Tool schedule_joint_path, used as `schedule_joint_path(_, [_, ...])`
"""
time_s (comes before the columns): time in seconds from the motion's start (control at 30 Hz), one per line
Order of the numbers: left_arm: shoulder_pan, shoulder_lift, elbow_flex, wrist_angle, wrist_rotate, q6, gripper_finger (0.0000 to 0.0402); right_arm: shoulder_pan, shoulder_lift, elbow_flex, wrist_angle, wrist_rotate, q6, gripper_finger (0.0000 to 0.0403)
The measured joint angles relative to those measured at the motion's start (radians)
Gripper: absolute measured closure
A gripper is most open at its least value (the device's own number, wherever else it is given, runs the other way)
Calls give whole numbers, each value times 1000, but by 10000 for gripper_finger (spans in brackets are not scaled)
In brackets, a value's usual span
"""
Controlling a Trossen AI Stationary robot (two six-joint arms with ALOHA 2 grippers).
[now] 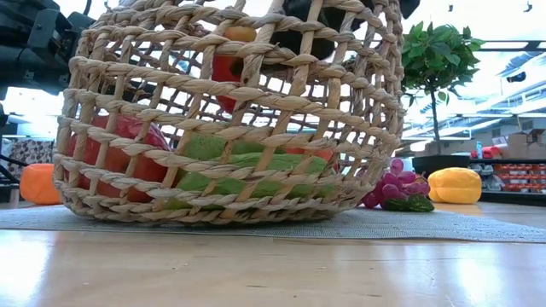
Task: Build produce basket
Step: Put the mango into the basket, then put the yellow bell pepper into the basket
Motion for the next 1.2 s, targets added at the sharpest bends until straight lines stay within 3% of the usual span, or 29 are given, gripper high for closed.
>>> schedule_joint_path(0.23, [0, 0, 0, 0, 0, 0, 115, -58, 0, 0, -42, -154, 324, 78])
schedule_joint_path(0.6, [0, 0, 0, 0, 0, 0, 115, -46, -22, 10, 2, -153, 372, 14])
schedule_joint_path(0.87, [0, 0, 0, 0, 0, 0, 115, 66, -149, 38, 24, 53, 378, 16])
schedule_joint_path(1.2, [0, 0, 0, 0, 0, 0, 115, 344, -267, 39, 62, 237, 229, 31])
